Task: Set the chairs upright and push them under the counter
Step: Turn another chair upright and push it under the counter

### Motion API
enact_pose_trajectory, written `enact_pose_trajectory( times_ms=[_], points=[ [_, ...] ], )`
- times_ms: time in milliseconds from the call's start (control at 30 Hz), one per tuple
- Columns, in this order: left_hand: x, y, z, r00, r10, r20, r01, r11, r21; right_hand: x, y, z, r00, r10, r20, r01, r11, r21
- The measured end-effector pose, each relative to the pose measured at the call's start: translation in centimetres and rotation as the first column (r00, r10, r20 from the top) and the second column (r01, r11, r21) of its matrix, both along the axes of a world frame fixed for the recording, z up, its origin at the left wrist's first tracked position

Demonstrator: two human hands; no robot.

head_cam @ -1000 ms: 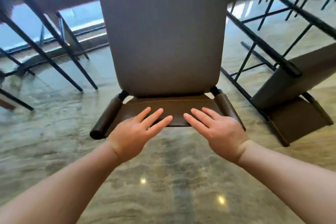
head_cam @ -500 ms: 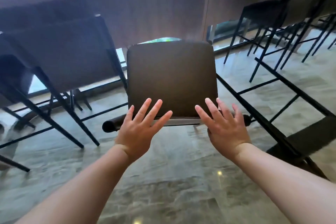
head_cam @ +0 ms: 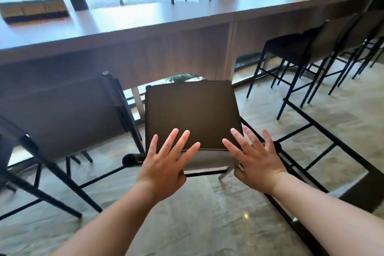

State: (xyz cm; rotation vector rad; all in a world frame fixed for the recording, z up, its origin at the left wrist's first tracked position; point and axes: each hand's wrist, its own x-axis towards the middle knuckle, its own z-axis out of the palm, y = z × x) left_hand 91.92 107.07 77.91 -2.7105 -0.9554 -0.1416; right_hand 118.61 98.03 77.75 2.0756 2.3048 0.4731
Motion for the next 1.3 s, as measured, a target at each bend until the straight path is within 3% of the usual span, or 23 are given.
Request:
enact_pose_trajectory(
  times_ms=[233, 633, 1067, 1300],
  points=[
    [1.9, 4.8, 3.4, 0.996, 0.055, -0.070, -0.062, 0.993, -0.105, 1.9, 5.8, 3.0, 0.999, 0.002, -0.046, -0.007, 0.995, -0.104],
    [4.5, 11.5, 5.2, 0.994, 0.078, -0.081, -0.097, 0.960, -0.262, 4.7, 12.7, 4.8, 0.983, 0.090, -0.160, -0.112, 0.985, -0.133],
    [5.5, 19.2, 6.2, 0.992, 0.052, -0.113, -0.076, 0.972, -0.224, 5.8, 19.6, 6.2, 0.992, 0.039, -0.124, -0.062, 0.981, -0.184],
    [5.8, 21.8, 6.3, 0.991, 0.059, -0.117, -0.093, 0.946, -0.310, 6.5, 22.3, 5.6, 0.996, -0.030, -0.079, 0.007, 0.963, -0.270]
  ],
)
